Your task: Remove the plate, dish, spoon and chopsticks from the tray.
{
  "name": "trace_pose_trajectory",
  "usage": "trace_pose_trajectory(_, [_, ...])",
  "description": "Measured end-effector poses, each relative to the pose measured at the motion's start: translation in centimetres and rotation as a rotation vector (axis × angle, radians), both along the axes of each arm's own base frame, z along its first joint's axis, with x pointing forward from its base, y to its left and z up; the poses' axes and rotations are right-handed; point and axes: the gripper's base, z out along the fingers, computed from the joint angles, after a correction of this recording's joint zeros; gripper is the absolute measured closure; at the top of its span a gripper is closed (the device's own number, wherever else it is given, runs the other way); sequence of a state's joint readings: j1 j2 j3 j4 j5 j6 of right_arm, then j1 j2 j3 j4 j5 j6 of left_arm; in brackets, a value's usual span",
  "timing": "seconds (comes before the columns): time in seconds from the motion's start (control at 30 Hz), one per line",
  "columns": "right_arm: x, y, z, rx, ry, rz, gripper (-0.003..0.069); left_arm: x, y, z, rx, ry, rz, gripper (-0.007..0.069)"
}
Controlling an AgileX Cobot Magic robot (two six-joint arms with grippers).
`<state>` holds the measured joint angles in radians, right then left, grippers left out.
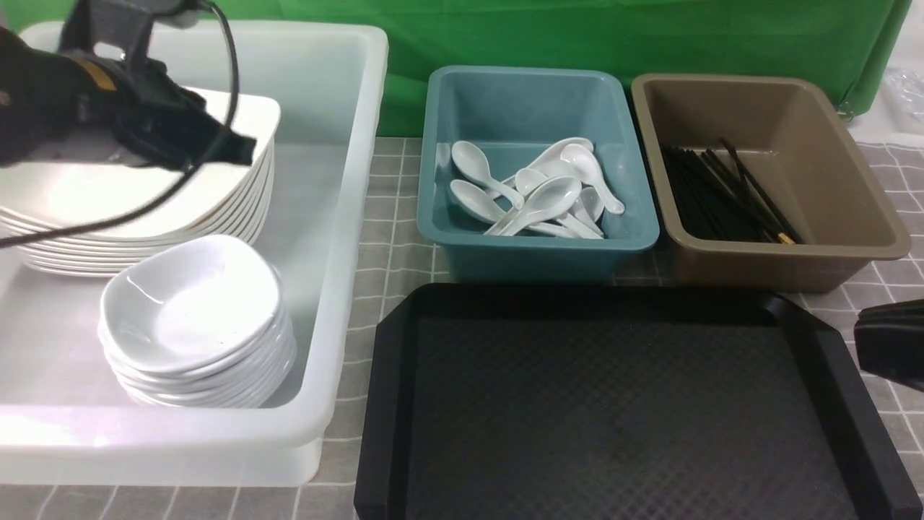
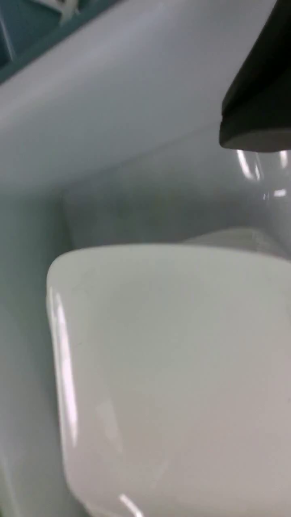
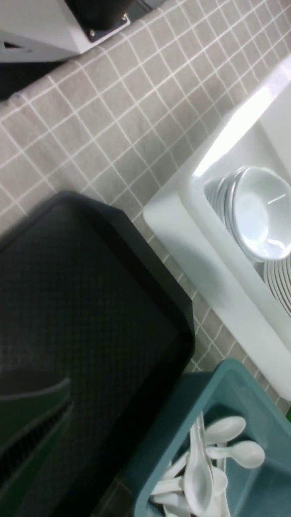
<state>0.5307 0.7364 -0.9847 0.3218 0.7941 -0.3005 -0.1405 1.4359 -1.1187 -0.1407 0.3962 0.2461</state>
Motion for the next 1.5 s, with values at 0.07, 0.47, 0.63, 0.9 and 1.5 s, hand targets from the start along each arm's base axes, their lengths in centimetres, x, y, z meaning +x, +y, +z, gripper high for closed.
trace_pose_trajectory(0.07, [0.2,-0.1,0.0,-0.006,-0.011,-0.021,0.063,-1.4,-0.6,1.6,-0.015,-0.03,-0.044,0.0612])
trace_pose_trajectory(0.47, [0.8,-0.9,0.0,-0.013,-0.005,-0.152,0.0622,-19.0,-2.1,8.1,-0.121,-0.509,-0.363,0.0612])
trace_pose_trajectory(0.63, [0.8,-0.9,-0.1,-0.015,0.006,-0.154,0.0618,-23.0,-0.1,5.4,-0.2,-0.629,-0.324,0.0612])
trace_pose_trajectory(0.9, [0.8,-0.9,-0.1,-0.018,0.01,-0.153,0.0591,-25.8,1.7,2.3,-0.193,-0.76,-0.284,0.0612])
trace_pose_trajectory(1.5, [-0.4,-3.3,-1.0,0.013,-0.129,-0.278,0.0568,-25.3,1.1,-1.7,-0.064,-0.598,-0.353,0.0612])
